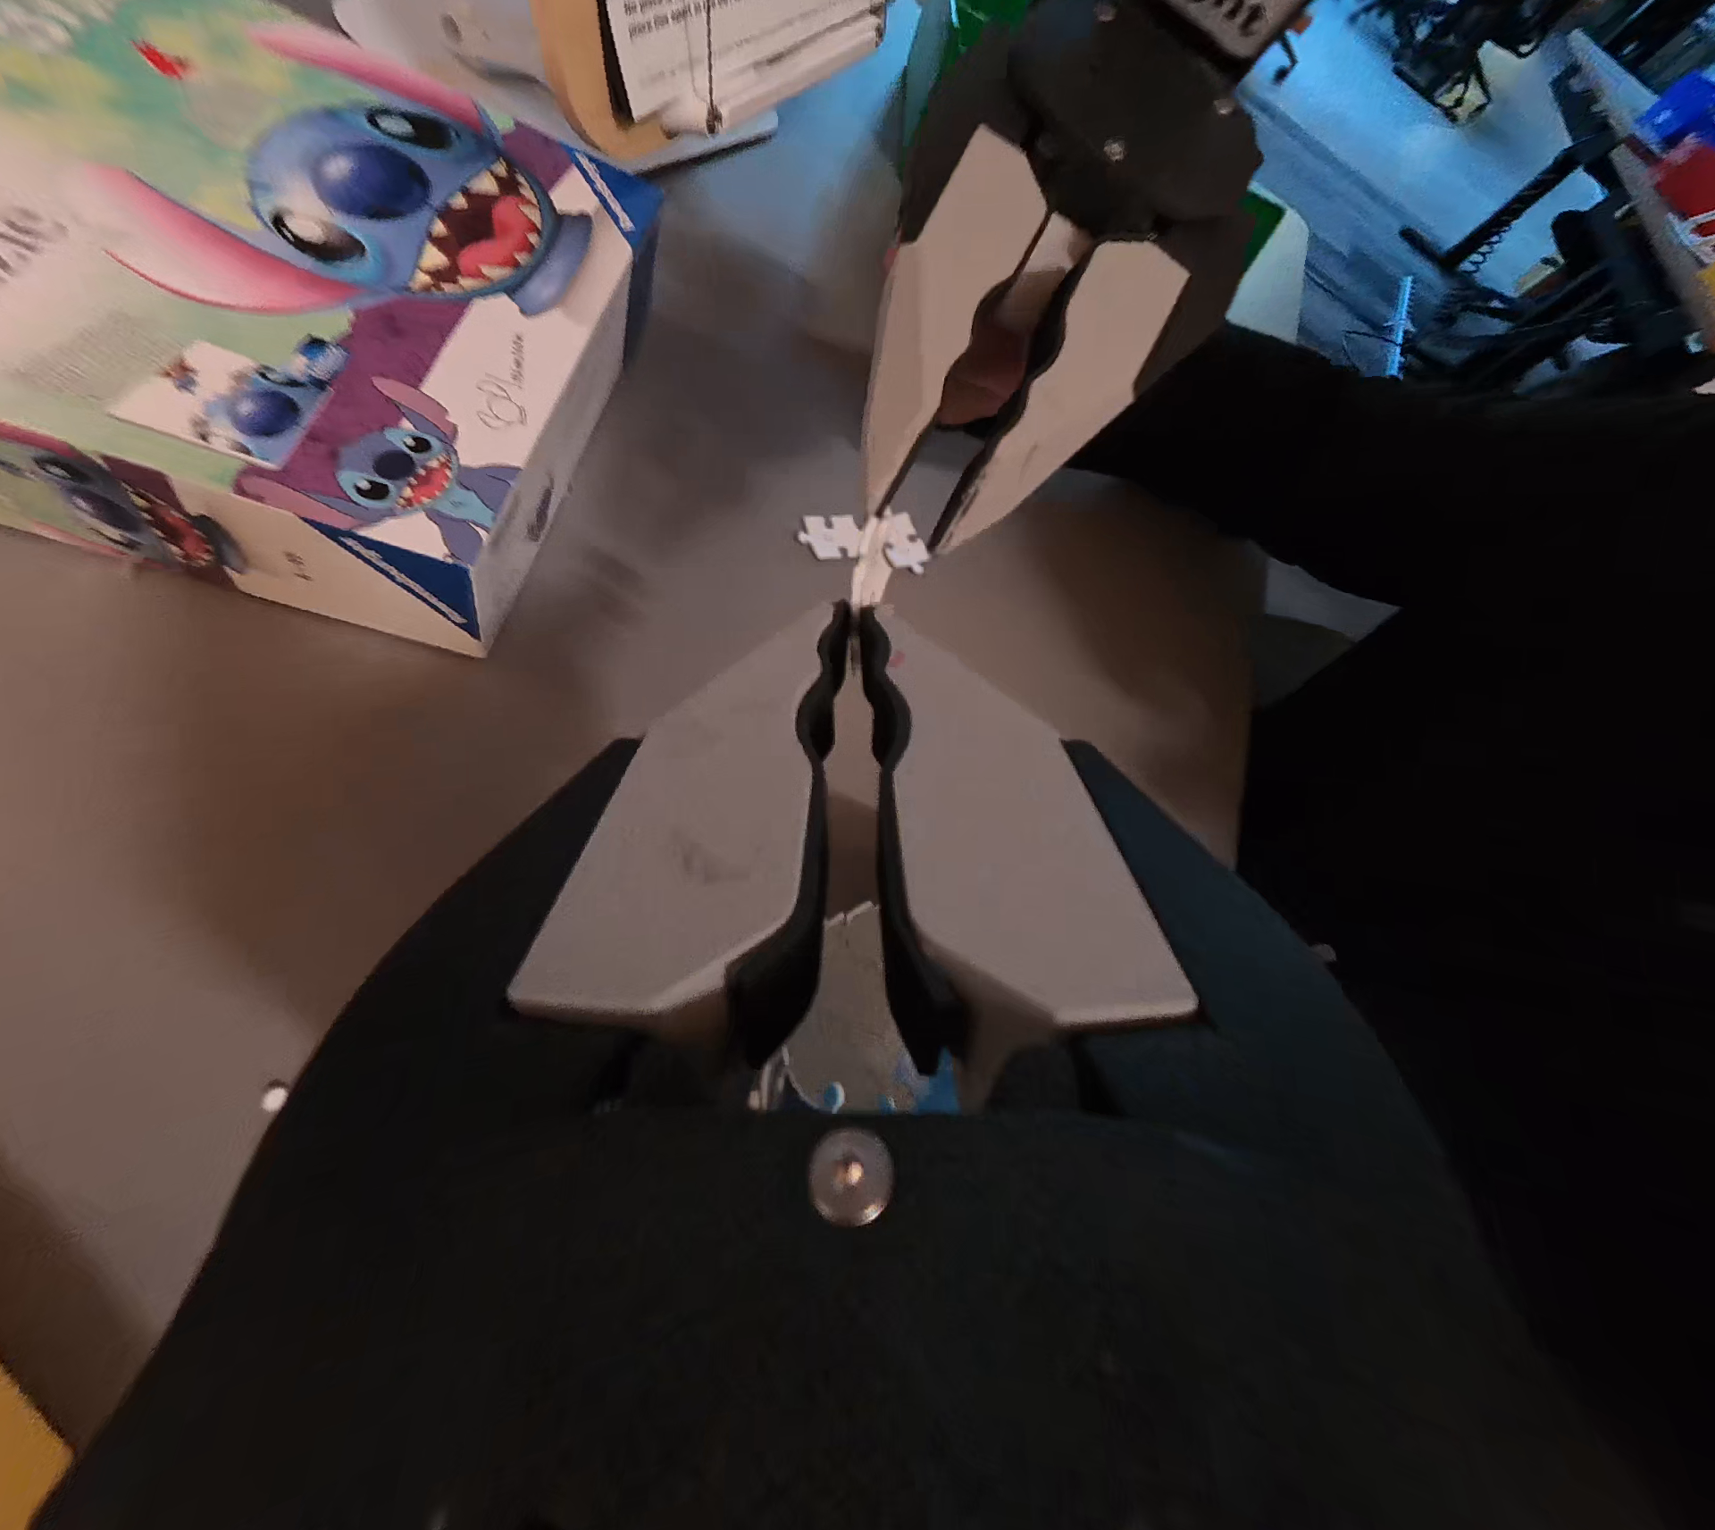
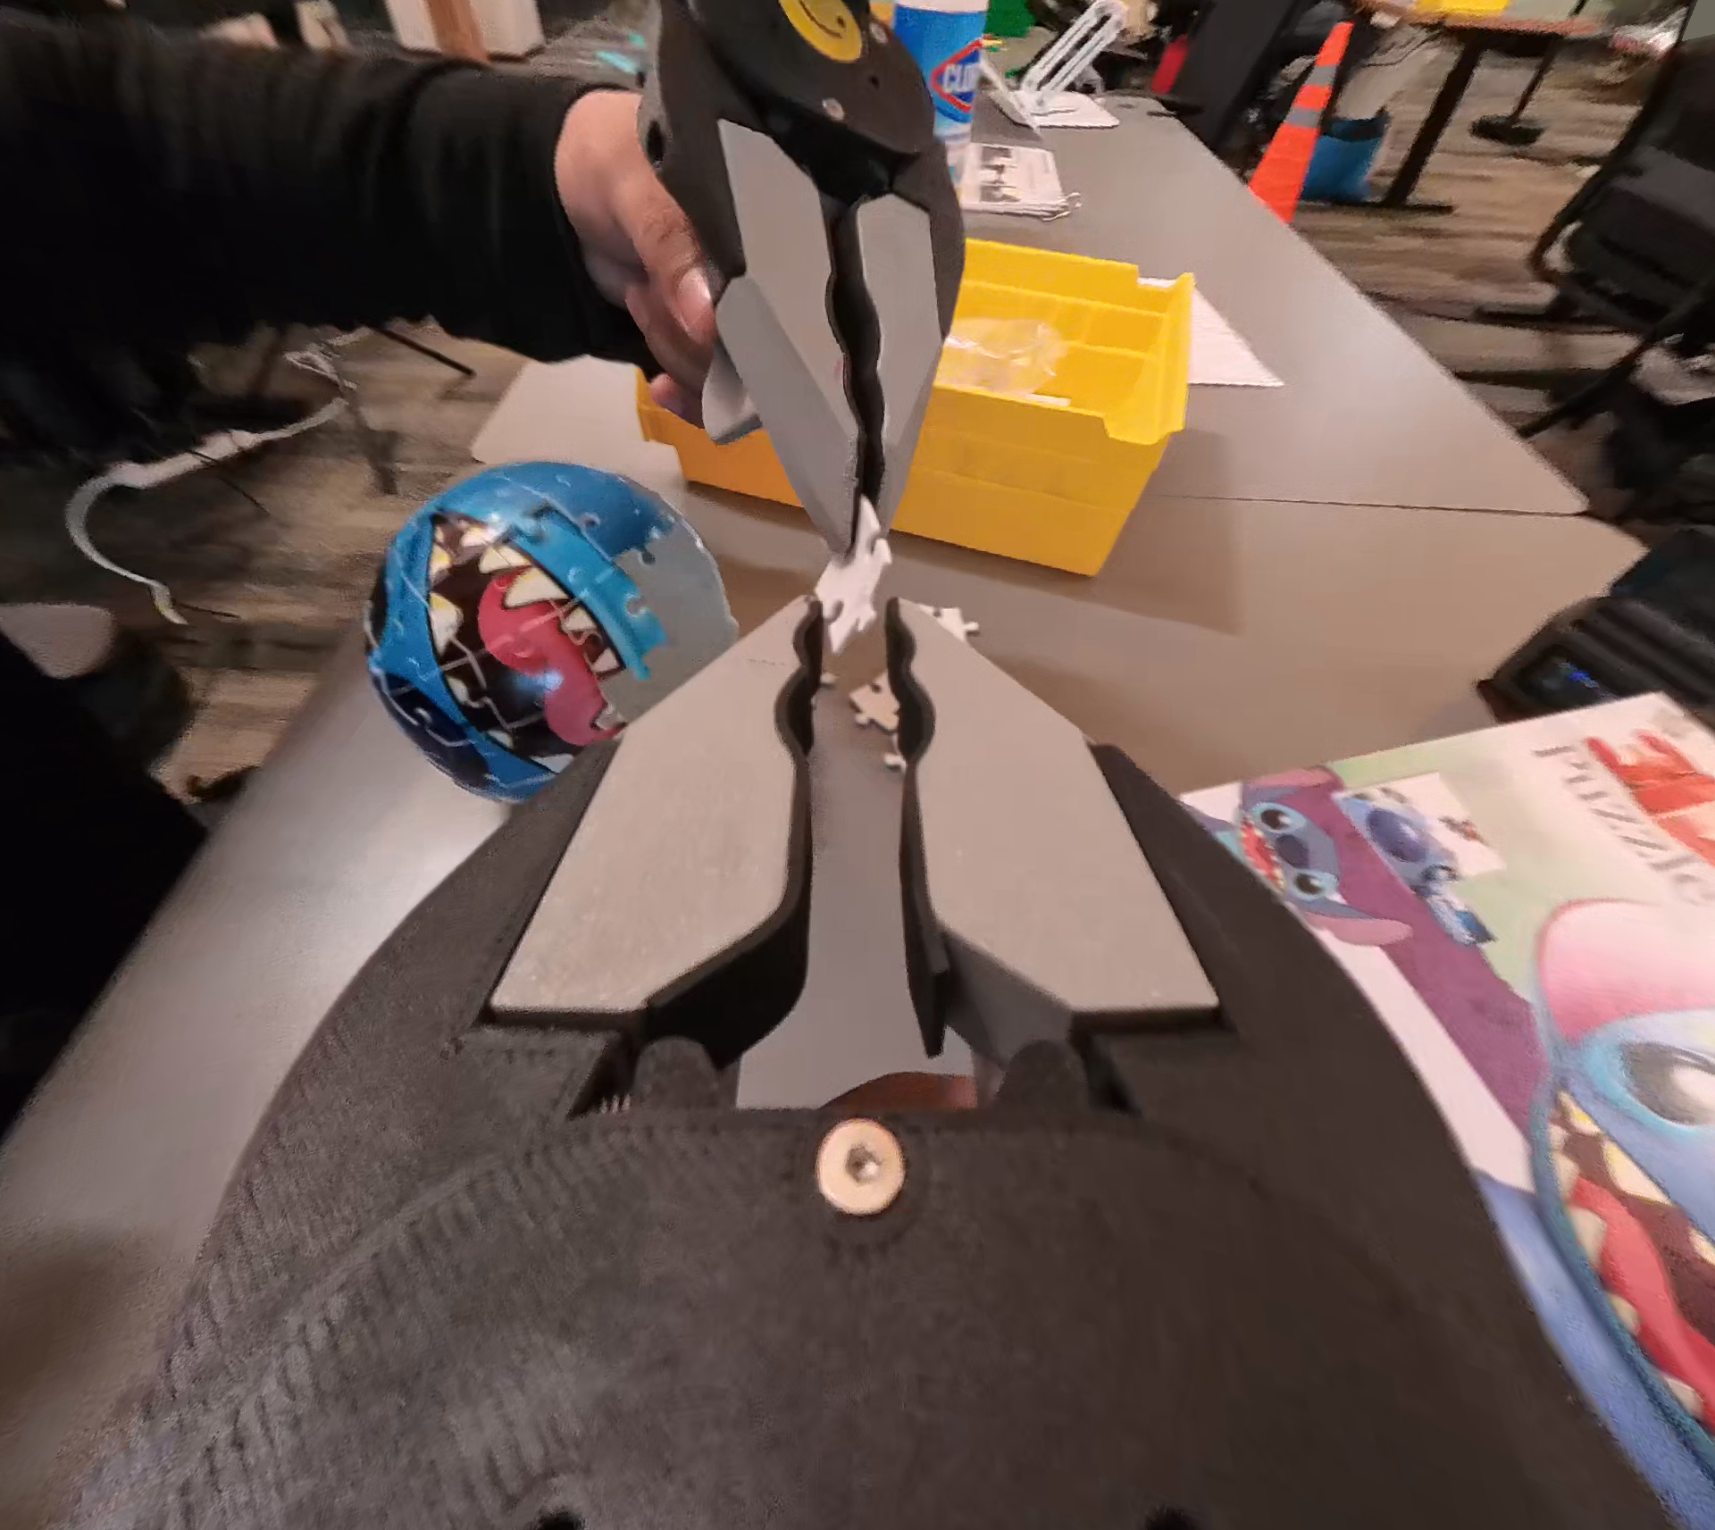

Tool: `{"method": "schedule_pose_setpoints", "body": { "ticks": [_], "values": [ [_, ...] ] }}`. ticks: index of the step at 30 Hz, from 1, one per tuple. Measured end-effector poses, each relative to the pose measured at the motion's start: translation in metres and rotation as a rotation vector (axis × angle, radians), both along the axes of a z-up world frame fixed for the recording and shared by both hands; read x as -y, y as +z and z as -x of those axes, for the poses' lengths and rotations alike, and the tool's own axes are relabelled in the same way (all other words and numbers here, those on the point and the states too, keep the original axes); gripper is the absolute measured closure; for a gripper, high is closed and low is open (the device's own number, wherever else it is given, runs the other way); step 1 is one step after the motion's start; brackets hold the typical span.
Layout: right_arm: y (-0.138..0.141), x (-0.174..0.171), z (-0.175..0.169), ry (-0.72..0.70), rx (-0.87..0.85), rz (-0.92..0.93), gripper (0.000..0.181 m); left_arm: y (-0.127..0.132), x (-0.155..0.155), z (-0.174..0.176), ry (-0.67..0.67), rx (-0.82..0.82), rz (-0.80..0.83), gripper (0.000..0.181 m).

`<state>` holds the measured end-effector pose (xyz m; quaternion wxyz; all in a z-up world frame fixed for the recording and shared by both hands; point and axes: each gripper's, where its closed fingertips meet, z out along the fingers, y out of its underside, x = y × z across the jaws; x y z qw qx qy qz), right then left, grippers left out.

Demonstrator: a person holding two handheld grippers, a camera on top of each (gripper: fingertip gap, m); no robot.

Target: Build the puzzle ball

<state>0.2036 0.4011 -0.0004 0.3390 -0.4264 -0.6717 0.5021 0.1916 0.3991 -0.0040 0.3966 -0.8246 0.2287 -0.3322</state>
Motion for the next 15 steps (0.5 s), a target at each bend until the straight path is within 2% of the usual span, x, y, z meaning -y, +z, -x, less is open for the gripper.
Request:
{"method": "schedule_pose_setpoints", "body": {
  "ticks": [3, 5, 8, 12, 15],
  "values": [
    [0.004, 0.005, 0.010, 0.043, 0.029, 0.081, 0.170, 0.006, 0.000, 0.003, 0.014, -0.026, -0.068, 0.181],
    [0.008, 0.002, 0.018, 0.033, 0.020, 0.117, 0.181, 0.009, 0.001, 0.007, 0.022, -0.030, -0.113, 0.181],
    [0.015, 0.002, 0.027, 0.060, 0.029, 0.200, 0.181, 0.012, 0.004, 0.016, 0.048, -0.022, -0.169, 0.181],
    [0.015, 0.002, 0.046, 0.088, 0.047, 0.234, 0.181, 0.005, 0.002, 0.031, 0.086, -0.043, -0.223, 0.181],
    [0.011, -0.001, 0.058, 0.095, 0.065, 0.230, 0.181, 0.001, 0.000, 0.042, 0.103, 0.015, -0.228, 0.181]
  ]
}}
